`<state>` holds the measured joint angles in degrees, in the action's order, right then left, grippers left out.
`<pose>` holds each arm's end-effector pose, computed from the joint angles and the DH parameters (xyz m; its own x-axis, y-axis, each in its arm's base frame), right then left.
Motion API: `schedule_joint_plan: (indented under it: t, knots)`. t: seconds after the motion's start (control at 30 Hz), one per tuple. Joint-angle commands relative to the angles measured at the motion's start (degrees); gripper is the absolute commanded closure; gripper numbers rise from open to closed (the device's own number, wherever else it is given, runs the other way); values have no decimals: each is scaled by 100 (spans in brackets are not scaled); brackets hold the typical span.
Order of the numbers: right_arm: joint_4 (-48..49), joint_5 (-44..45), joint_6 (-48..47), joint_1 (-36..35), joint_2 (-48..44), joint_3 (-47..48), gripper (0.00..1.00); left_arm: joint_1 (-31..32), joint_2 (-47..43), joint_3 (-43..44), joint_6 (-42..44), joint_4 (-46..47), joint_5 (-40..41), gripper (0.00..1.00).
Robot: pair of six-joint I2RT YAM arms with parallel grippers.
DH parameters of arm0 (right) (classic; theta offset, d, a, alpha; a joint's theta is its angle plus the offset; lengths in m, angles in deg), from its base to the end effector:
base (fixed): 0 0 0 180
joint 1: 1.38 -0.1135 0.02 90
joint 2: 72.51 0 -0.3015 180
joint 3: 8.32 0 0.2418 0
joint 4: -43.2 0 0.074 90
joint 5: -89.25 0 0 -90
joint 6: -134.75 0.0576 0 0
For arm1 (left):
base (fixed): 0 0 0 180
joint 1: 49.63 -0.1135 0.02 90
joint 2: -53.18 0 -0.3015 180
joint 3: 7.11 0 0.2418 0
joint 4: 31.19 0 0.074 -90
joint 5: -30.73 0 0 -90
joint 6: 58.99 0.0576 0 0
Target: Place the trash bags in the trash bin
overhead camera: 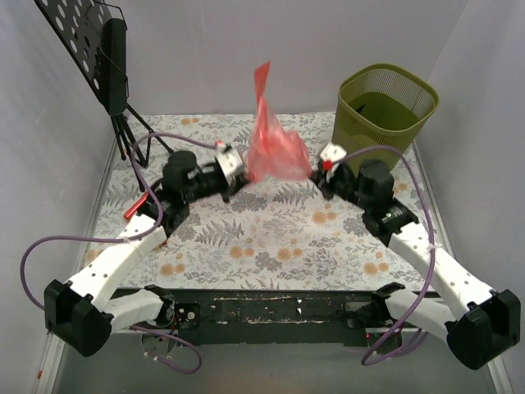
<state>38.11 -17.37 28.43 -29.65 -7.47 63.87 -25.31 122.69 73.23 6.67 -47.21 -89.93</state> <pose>0.2228 0.1385 0.4216 0.2287 -0.1828 -0.9562 -0.6683 0.6848 -0.2907 0.2385 -0.1400 0.4302 -0.4119 -0.2029 -0.8884 0.7104 0.5390 -0.4525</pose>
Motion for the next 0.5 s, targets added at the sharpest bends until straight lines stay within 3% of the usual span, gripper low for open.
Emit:
schedule_joint_plan:
  t: [0.0, 0.17, 0.2, 0.3, 0.4, 0.47]
  knots:
    - [-917, -226, -329, -152, -939, -1634, 99, 591, -631, -1894, 1258, -1022, -11, 100]
    - [-1612, -824, -38, -170, -511, -529, 99, 697, -256, -1177, 405, -749, 522, 100]
    - [-1639, -869, -56, -179, -370, -187, 99, 697, -54, -931, 212, -653, 960, 100]
    - [-1159, -361, 75, -30, 86, 701, 99, 654, 508, -263, -150, 4, 3348, 100]
    - [-770, -482, 820, 698, 1253, 2358, 99, 320, 1149, 755, 296, 743, 4197, 100]
    - [-918, 86, 1332, 920, 2140, 3931, 99, 205, 1650, 1720, 334, 1086, 4750, 100]
